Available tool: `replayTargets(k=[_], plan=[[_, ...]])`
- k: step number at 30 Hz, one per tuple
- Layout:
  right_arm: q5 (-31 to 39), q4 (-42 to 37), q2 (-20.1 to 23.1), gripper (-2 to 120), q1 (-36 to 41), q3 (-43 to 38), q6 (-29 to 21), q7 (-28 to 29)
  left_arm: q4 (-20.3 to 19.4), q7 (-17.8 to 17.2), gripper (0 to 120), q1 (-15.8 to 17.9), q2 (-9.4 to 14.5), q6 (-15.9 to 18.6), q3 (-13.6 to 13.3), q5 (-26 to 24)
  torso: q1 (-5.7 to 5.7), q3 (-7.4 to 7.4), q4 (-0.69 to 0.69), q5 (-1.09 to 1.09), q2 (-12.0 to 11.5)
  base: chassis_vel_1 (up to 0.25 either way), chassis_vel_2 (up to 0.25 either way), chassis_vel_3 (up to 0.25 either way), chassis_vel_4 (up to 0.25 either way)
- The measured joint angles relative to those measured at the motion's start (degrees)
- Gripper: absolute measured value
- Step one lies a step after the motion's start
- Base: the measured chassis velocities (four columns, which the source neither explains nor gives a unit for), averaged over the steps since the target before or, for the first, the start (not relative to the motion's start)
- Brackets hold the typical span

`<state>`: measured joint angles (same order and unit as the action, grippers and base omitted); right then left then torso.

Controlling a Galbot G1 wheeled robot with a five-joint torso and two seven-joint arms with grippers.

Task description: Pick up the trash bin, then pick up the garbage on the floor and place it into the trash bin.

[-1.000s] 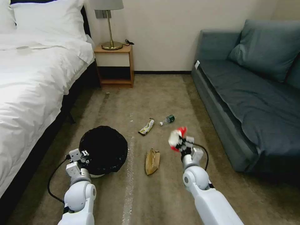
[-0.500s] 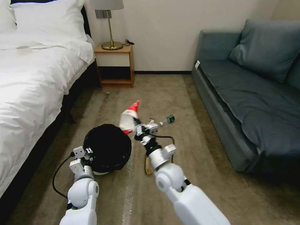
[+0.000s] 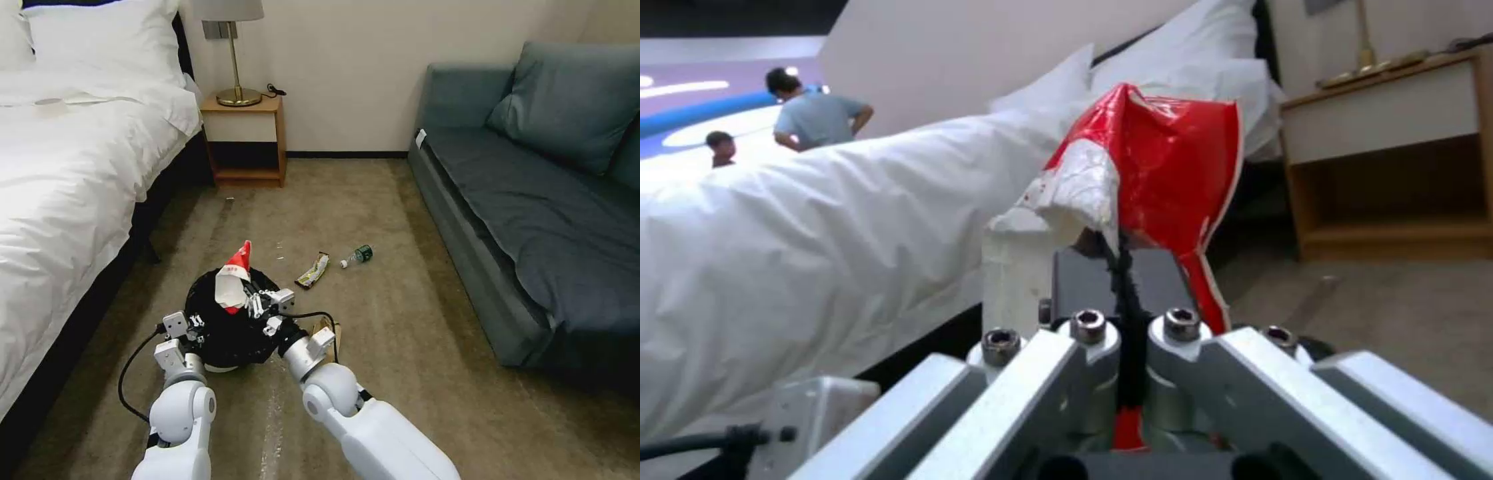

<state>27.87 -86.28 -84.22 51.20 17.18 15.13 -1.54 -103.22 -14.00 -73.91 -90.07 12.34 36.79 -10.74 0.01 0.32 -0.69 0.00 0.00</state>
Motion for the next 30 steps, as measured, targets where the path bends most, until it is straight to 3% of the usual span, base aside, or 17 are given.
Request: replayTargets(k=[8, 14, 18, 26, 28, 30], plan=[[-2.3, 3.06, -1.5, 2, -0.48, 0.72, 0.66, -1.76, -0.15, 0.03, 5, -0.11, -0.37, -0.08, 0.13, 0.21, 0.0, 0.0, 0.0, 0.0, 0.0, 0.0, 0.0, 0.0, 0.0], [-3.38, 3.53, -1.24, 20, -0.13, 0.34, 1.22, -3.07, -0.39, 0.03, 5, -0.13, -0.49, -0.09, 0.2, 0.21, 0.0, 0.0, 0.0, 0.0, 0.0, 0.0, 0.0, 0.0, 0.0], [-3.69, 3.41, -1.23, 41, 0.13, 0.09, 1.23, -3.46, -0.54, -0.02, 5, -0.08, -0.61, -0.09, 0.13, 0.31, 0.0, 0.0, 0.0, 0.0, 0.0, 0.0, 0.0, 0.0, 0.0], [-3.88, 3.36, -1.63, 64, 0.14, -0.03, 1.21, -3.46, -0.7, -0.12, 5, -0.21, -0.91, -0.1, -0.37, 0.58, 0.0, 0.0, 0.0, 0.0, 0.0, 0.0, 0.0, 0.0, 0.0], [-2.61, 4.38, -2.06, 79, -0.57, 0.5, 0.81, -2.14, -1.07, -0.14, 5, -0.67, -1.09, -0.1, -0.93, 0.72, 0.0, 0.0, 0.0, 0.01, 0.0, 0.0, 0.0, 0.0, 0.0], [-0.73, 4.52, -2.07, 85, -0.96, 1.02, 0.21, -1.02, -1.18, -0.14, 5, -0.69, -1.13, -0.1, -1.01, 0.76, 0.0, 0.0, -0.01, 0.0, 0.0, 0.0, 0.0, 0.0, 0.0]])
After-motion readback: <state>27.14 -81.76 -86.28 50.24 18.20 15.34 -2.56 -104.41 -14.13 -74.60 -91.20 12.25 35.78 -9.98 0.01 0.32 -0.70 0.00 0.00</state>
